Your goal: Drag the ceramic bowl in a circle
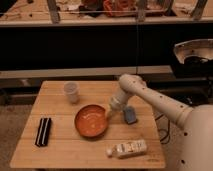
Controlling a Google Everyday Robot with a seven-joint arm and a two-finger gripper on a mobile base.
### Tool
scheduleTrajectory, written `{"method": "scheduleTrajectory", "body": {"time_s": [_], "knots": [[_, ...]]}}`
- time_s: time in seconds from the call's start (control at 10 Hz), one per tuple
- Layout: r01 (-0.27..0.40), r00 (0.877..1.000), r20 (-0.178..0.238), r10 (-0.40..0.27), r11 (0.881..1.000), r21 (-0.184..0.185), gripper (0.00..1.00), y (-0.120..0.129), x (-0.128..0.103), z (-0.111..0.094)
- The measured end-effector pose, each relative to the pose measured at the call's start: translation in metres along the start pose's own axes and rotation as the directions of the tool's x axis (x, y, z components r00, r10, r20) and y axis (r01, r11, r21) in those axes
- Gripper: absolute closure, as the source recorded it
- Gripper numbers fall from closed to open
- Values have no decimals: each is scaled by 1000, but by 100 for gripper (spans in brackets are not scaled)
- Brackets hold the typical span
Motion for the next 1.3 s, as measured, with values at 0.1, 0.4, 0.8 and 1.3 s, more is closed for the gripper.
{"method": "scheduleTrajectory", "body": {"time_s": [0.1, 0.4, 0.8, 1.3], "knots": [[-34, 999, -5, 34, 999, 1, 100, 15, -13, -4], [-58, 998, -29, 57, 998, -16, 100, 40, -44, -17], [14, 999, -37, -17, 997, -70, 100, 4, -50, -16], [195, 981, 22, -193, 974, -116, 100, -100, -50, 24]]}}
